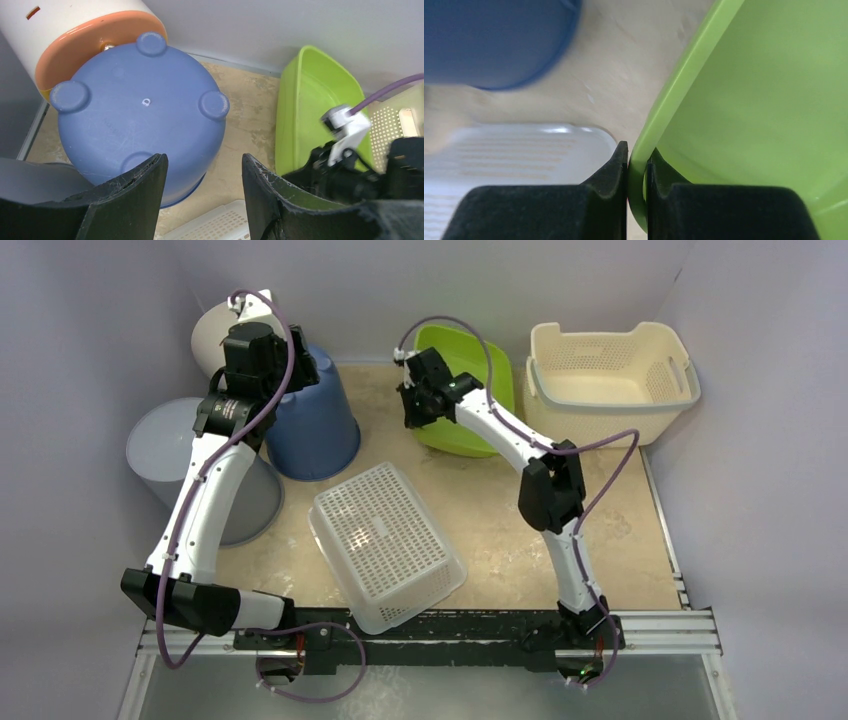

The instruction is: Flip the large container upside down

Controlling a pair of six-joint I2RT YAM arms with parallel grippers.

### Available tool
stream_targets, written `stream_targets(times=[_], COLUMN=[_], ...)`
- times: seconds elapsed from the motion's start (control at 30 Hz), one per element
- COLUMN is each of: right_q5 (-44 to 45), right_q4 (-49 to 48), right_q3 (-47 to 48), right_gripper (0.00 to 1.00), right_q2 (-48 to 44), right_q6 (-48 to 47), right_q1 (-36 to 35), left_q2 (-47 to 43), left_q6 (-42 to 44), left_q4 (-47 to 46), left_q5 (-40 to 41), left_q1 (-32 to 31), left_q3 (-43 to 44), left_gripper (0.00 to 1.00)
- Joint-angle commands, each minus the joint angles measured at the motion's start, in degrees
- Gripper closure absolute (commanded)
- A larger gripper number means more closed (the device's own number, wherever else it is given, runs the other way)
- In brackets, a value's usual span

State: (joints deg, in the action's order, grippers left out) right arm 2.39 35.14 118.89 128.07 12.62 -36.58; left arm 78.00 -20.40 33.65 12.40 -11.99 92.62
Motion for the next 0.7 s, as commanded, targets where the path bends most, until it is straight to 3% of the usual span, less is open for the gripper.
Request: stream_targets(times=[0.0, 0.1, 0.27, 0.4, 0.67], right_q5=[-12.7, -21.6, -39.1, -44.0, -49.3], right_q4=[-13.0, -23.6, -51.5, -57.5, -79.5], right_q3=[7.3, 0.0, -21.9, -29.3, -42.6], right_gripper=[1.0, 1.0, 1.0, 1.0, 0.98], right_q2=[-9.0, -14.3, -21.5, -20.7, -18.2], right_q6=[4.9, 11.0, 31.7, 37.1, 54.8], right_q1=[2.3, 5.2, 14.3, 16.2, 16.6], left_q2=[-1.5, -1.8, -2.0, -2.0, -1.2], left_q6=[-0.6, -0.6, -0.7, -0.9, -0.7], left_q4=[-2.8, -2.5, -2.3, -2.8, -3.0], left_q5=[-0.5, -0.4, -0.3, -0.6, -1.1], left_q1=[0.6, 0.6, 0.7, 0.7, 0.7], left_q3=[0.7, 0.8, 0.7, 0.4, 0.7], left_gripper=[0.44, 0.44, 0.44, 0.44, 0.44])
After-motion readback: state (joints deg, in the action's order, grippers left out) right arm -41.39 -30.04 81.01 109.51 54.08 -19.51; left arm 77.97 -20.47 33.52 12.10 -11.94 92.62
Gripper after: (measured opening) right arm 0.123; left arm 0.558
